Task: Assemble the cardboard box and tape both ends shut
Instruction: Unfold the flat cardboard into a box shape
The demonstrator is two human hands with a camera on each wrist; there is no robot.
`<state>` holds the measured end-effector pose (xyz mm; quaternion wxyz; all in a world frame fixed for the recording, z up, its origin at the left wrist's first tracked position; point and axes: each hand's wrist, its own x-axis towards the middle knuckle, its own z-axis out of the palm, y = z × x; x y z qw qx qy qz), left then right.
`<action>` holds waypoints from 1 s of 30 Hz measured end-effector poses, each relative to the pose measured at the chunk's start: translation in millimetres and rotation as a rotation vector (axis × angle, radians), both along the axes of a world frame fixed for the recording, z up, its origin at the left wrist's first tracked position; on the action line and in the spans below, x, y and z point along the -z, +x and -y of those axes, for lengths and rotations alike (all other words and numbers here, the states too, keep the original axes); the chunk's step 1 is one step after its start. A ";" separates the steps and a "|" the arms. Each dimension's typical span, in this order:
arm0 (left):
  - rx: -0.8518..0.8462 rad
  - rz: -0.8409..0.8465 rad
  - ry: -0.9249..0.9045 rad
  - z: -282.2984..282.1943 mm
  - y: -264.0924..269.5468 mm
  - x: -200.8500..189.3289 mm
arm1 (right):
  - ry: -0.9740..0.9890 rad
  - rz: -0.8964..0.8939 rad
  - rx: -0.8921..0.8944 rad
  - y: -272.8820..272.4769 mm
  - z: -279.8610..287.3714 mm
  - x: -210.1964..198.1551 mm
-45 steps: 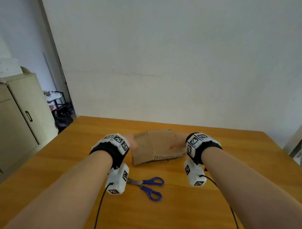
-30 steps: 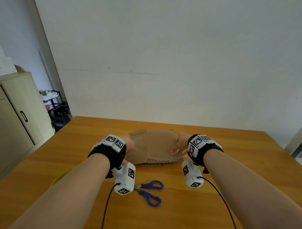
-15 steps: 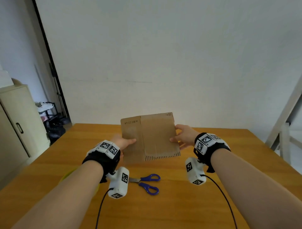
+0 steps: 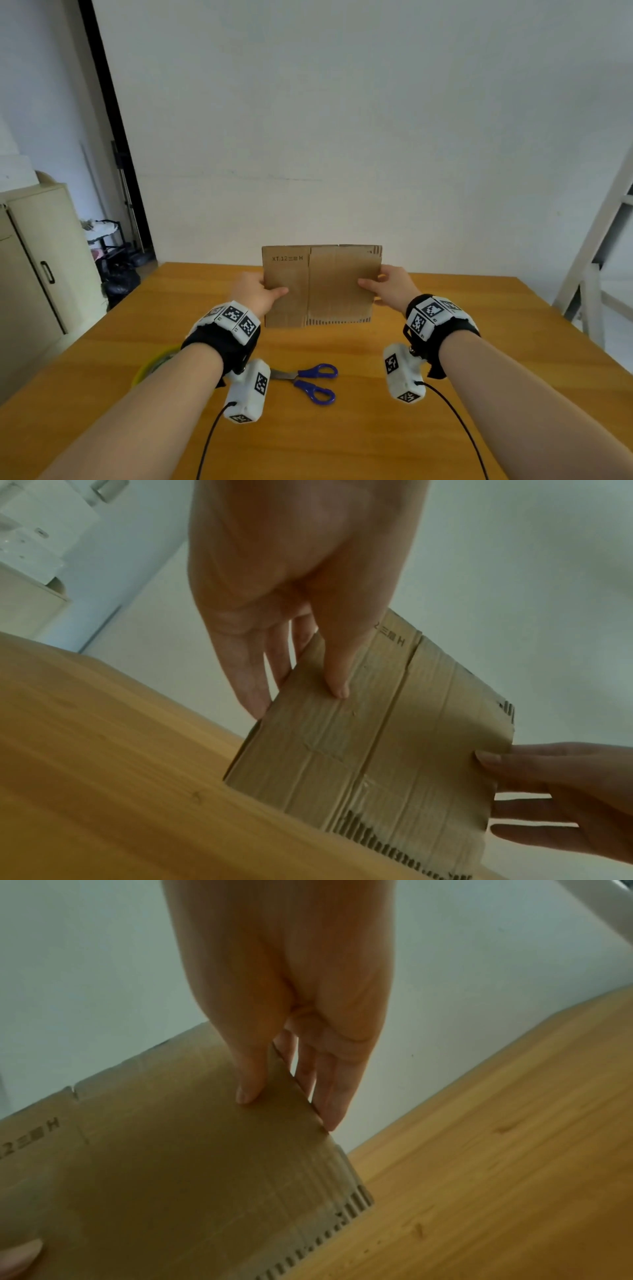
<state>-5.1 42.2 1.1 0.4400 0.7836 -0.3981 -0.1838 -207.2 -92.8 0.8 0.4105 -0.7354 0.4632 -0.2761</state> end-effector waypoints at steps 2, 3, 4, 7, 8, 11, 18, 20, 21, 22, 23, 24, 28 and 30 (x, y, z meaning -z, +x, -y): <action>0.005 0.002 -0.027 7.3 5.9 4.4 | 0.019 0.011 0.015 4.0 6.3 4.9; 0.004 0.005 -0.032 10.9 8.5 6.2 | 0.034 0.024 0.021 6.3 8.5 6.8; 0.004 0.006 -0.028 14.2 10.8 7.4 | 0.048 0.035 0.027 8.7 11.2 8.5; 0.024 -0.030 -0.012 19.3 12.6 7.0 | 0.100 0.043 0.024 15.5 15.1 8.5; 0.030 -0.057 0.000 20.1 13.0 6.7 | 0.120 0.050 0.013 17.8 16.1 8.7; 0.042 -0.147 0.010 25.0 14.8 6.7 | 0.156 0.069 -0.022 22.6 17.7 8.3; 0.100 -0.142 0.064 32.8 7.0 7.3 | 0.191 0.090 -0.077 23.0 20.6 9.5; 0.108 -0.133 0.081 32.2 5.2 7.6 | 0.196 0.092 -0.095 22.2 20.3 10.3; 0.112 -0.138 0.097 31.7 4.7 7.8 | 0.198 0.095 -0.104 21.8 20.0 10.7; 0.115 -0.144 0.111 31.1 4.3 7.4 | 0.201 0.098 -0.113 22.0 19.6 11.0; 0.119 -0.151 0.126 30.6 4.1 7.4 | 0.205 0.100 -0.120 21.9 18.3 11.2; 0.123 -0.150 0.142 30.4 4.0 7.3 | 0.211 0.101 -0.129 22.0 16.7 11.1; 0.111 -0.244 0.143 32.5 3.3 5.9 | 0.236 0.098 -0.170 20.7 11.7 11.4; 0.094 -0.339 0.105 32.6 1.0 4.2 | 0.251 0.102 -0.180 18.3 10.8 11.1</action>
